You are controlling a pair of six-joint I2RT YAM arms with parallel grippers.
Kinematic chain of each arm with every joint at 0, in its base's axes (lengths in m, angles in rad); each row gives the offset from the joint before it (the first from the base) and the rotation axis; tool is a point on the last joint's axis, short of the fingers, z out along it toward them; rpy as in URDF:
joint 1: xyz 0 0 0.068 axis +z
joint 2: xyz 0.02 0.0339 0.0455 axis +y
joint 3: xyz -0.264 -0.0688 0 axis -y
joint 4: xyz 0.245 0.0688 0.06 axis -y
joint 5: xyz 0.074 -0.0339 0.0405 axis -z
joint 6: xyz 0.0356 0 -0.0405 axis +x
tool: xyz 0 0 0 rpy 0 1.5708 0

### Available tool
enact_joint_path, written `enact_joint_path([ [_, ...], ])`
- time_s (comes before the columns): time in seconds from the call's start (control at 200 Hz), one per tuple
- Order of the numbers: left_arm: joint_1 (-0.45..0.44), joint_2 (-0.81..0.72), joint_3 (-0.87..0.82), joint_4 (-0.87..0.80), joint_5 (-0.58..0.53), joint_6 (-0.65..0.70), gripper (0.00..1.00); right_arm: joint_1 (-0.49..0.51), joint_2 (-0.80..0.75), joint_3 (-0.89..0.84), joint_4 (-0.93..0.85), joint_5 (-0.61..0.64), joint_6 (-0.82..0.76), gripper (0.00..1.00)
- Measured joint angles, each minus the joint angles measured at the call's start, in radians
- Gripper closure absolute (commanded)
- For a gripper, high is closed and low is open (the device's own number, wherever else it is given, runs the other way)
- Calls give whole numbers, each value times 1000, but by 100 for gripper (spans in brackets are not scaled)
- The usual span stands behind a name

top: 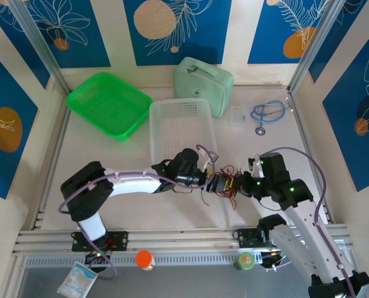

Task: Untangle the cables

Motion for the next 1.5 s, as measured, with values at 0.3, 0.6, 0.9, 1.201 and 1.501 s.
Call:
enact_joint_path([
  [0.3, 0, 27, 3, 43, 15, -30, 100, -94, -13, 0, -13, -83, -16, 100],
  [0.6, -3, -26, 1, -19, -61, -10, 100, -188, -13, 1, -50, -61, -23, 100],
  [0.9, -20, -148, -42, -181, -268, 27, 100, -201, 33, -86, 24, 97, 80, 97],
  [1.201, -47, -95, -82, -216, -327, 14, 77, -205, 103, -148, 72, 234, 131, 47],
  [1.501, -94, -77, -10, -278, -324, 29, 32, -136, 117, -94, 29, 309, 122, 15],
])
